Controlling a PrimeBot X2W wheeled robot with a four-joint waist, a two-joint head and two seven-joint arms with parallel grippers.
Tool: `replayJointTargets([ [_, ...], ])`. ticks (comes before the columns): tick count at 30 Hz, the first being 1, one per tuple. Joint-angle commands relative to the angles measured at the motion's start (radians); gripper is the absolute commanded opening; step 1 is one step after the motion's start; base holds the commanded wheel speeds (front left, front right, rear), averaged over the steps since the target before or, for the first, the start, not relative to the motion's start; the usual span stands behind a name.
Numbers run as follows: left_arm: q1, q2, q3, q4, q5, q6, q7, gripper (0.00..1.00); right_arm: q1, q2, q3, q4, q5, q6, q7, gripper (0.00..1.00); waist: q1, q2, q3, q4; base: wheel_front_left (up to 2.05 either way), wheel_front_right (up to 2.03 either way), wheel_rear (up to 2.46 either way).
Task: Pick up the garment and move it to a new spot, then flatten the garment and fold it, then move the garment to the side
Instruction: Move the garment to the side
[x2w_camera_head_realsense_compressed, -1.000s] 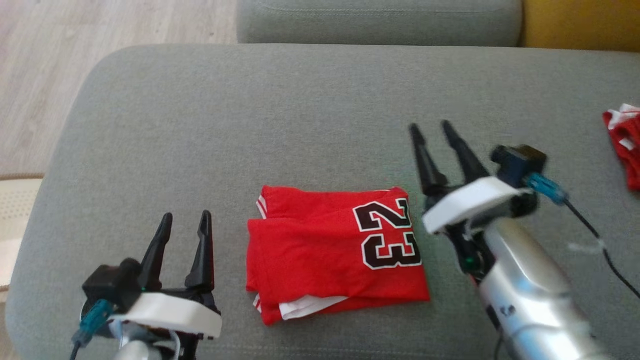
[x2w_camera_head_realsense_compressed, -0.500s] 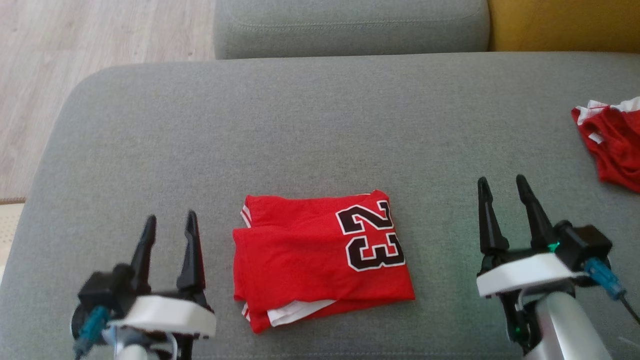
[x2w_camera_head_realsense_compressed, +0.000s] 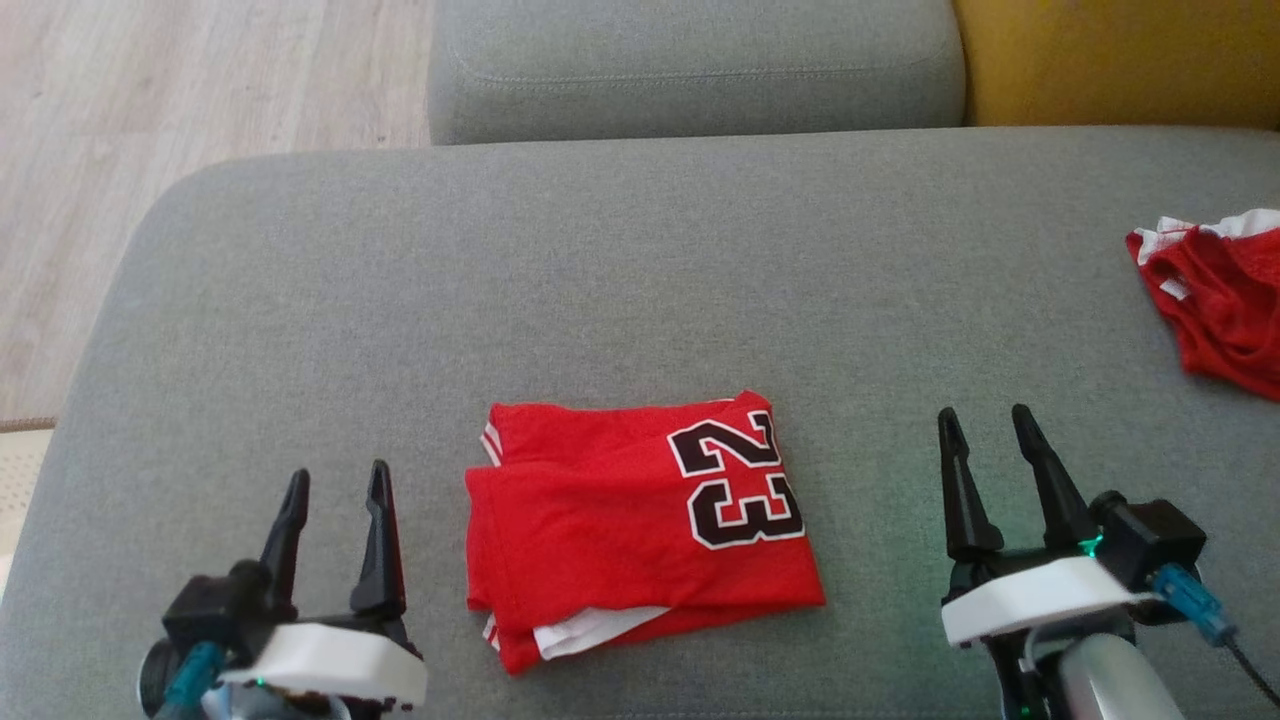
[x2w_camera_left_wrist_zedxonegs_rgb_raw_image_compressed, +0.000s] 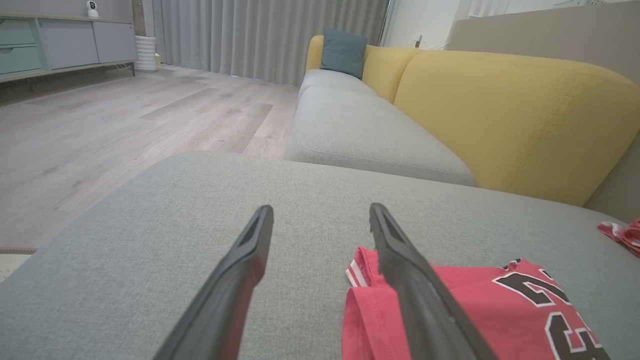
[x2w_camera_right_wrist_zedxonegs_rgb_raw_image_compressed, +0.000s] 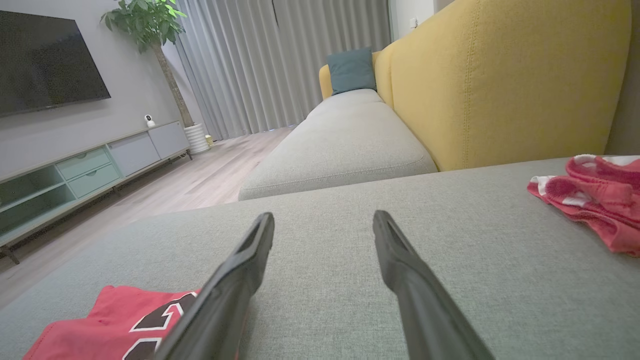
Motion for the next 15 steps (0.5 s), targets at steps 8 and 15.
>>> replayJointTargets([
  [8,-0.005,-0.023,0.052,-0.018,0.029,-0.024,-0.012,1.00,-0.013,-0.003,0.031,-0.019,-0.002,-0.001,-0.009,1.00,0.0000,0.0000,-0.011,-0.003,0.00,0.00,0.00],
  [15,-0.003,-0.033,0.062,-0.007,0.040,-0.036,-0.012,1.00,-0.012,-0.003,0.031,-0.013,-0.008,-0.001,-0.009,1.00,0.0000,0.0000,-0.017,-0.005,0.00,0.00,0.00],
])
